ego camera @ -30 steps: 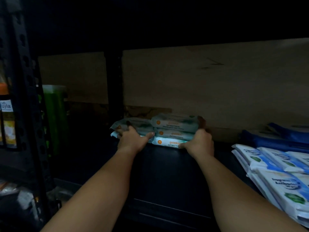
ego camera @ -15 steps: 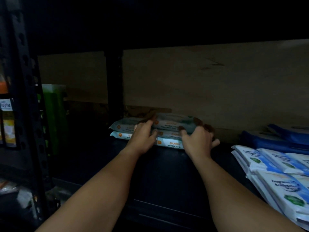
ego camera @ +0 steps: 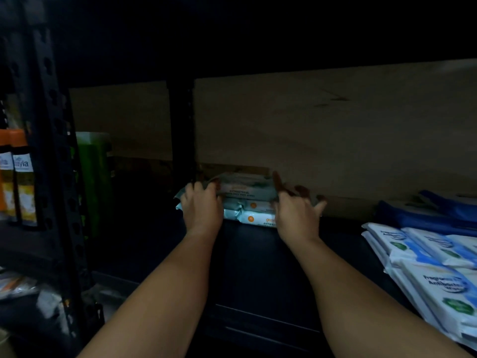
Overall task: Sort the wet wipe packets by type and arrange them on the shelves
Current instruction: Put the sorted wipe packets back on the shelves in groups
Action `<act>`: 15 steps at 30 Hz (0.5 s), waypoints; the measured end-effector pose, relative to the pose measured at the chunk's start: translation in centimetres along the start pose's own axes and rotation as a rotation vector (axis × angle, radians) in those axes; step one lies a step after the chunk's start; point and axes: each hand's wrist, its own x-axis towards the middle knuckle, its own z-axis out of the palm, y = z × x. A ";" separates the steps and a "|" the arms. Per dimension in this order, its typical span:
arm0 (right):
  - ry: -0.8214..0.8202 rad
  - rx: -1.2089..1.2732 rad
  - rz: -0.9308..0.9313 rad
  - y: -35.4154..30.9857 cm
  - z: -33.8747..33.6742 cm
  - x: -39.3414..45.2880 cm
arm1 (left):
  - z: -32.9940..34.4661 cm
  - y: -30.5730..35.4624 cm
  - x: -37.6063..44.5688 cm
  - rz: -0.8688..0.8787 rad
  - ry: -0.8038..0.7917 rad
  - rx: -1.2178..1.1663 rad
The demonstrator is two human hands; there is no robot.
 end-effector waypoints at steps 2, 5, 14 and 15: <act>0.081 -0.013 0.016 0.0 -0.1 0.0 | -0.4 0.3 -0.1 0.023 0.077 0.055; 0.156 -0.030 -0.063 0.0 0.2 -0.1 | -0.5 0.7 -0.2 0.178 0.056 0.014; 0.044 -0.028 -0.169 -0.4 0.5 -0.2 | 0.7 0.9 0.2 0.229 -0.075 -0.069; 0.032 -0.018 -0.165 -0.3 0.5 -0.2 | 0.7 0.9 0.2 0.220 -0.079 -0.043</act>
